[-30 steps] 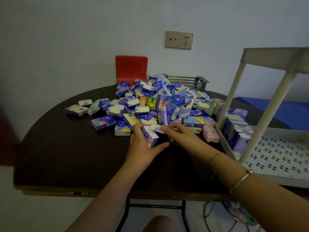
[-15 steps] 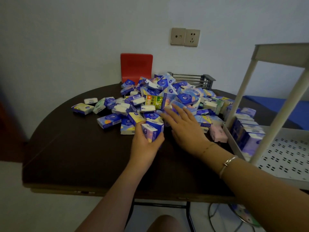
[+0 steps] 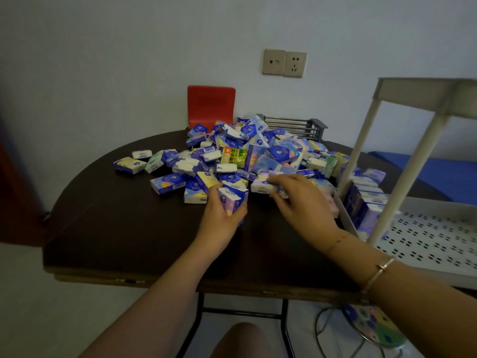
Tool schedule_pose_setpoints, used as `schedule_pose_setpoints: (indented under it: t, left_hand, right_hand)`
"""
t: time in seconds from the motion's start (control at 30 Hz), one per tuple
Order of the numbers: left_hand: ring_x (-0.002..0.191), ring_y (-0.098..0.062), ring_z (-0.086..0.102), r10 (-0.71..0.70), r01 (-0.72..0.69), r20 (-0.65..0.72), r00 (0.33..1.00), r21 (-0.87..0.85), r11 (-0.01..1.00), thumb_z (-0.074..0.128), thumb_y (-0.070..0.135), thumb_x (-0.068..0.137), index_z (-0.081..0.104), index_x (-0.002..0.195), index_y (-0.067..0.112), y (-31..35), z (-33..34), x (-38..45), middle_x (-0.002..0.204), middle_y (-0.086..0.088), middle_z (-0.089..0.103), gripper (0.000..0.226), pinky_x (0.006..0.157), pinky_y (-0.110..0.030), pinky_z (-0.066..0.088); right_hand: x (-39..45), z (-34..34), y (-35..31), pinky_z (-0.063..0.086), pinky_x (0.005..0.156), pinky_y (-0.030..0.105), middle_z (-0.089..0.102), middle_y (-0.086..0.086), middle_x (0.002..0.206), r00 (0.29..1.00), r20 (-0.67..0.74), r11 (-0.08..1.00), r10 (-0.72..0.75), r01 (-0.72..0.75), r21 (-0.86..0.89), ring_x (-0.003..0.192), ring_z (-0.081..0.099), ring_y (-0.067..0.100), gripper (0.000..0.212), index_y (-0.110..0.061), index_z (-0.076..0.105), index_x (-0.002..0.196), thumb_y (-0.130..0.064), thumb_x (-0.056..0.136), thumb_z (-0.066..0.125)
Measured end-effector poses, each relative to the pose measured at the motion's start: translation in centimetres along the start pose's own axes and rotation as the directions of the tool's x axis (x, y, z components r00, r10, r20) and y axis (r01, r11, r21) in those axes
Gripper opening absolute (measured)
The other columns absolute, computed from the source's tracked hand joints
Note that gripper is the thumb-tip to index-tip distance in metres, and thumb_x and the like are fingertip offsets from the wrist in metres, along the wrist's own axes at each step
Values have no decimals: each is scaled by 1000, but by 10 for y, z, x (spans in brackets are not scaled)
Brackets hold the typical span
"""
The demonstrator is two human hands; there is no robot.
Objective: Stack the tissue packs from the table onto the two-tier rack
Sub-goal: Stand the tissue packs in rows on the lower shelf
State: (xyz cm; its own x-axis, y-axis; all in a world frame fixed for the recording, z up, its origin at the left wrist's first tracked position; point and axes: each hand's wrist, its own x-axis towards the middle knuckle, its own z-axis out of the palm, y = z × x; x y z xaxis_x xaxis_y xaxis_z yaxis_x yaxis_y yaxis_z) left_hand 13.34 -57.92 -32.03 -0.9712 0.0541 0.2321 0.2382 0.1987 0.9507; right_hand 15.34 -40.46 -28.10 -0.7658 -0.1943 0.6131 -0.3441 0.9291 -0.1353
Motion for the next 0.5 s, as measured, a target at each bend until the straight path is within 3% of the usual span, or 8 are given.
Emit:
schedule_pose_setpoints:
  t: [0.13,0.27,0.37,0.5]
  left_hand:
    - [115,-6,50,100,-109,115,988,72,991,66,23,87,29,127,34,1,6,-11,124,9,49,56,91,-23,41]
    - [122,-2,46,174,-198,249,953,74,978,68,25,86,28,129,38,14,22,-29,133,9,46,60,103,-29,41]
    - [127,-1,42,235,-262,312,921,49,964,68,25,85,27,133,35,31,36,-38,139,10,41,63,104,-27,40]
    - [128,-2,38,310,-337,338,889,22,941,68,22,85,25,133,37,54,51,-48,142,10,36,66,104,-27,40]
  right_hand:
    - [-31,-24,0,50,89,26,66,-8,113,988,37,971,153,-157,181,102,60,6,31,-24,60,122,-33,92,55]
    - [-49,-45,-4,50,78,11,66,-12,101,938,18,833,345,-315,455,89,60,-4,20,-21,66,109,-27,90,60]
    - [-60,-65,-5,55,76,19,64,-16,95,907,70,717,414,-373,588,90,62,-5,17,-22,63,106,-26,90,60]
    - [-76,-87,1,55,64,17,66,-10,100,875,135,602,465,-424,676,88,65,-2,17,-25,57,107,-29,90,58]
